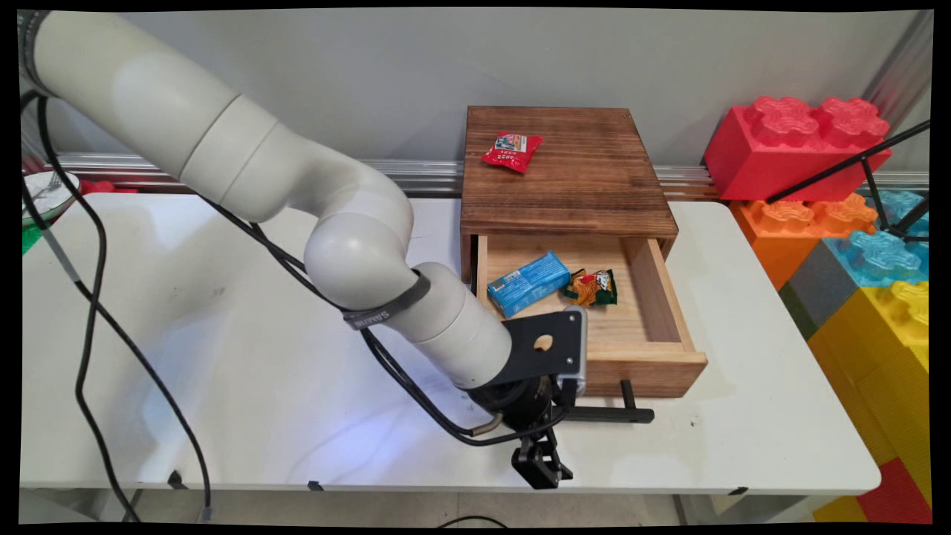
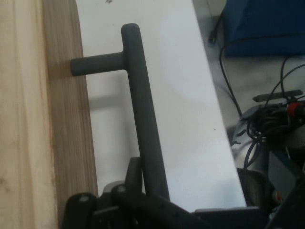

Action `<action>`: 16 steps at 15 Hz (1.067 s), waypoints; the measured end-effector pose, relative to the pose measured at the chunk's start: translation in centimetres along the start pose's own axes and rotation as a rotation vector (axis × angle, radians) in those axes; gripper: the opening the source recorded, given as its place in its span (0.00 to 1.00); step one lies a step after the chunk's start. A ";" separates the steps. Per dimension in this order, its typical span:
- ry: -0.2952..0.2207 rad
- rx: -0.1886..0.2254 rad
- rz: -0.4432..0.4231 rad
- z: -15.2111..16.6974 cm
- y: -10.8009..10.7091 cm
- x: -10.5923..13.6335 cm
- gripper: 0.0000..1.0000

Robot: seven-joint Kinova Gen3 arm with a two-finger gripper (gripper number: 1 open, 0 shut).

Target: Open the drawer

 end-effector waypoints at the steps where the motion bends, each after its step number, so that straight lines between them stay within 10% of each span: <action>1: 0.003 -0.002 0.001 0.0 0.2 0.0 1.00; 16: 0.032 -0.022 0.023 -0.5 2.3 -0.3 1.00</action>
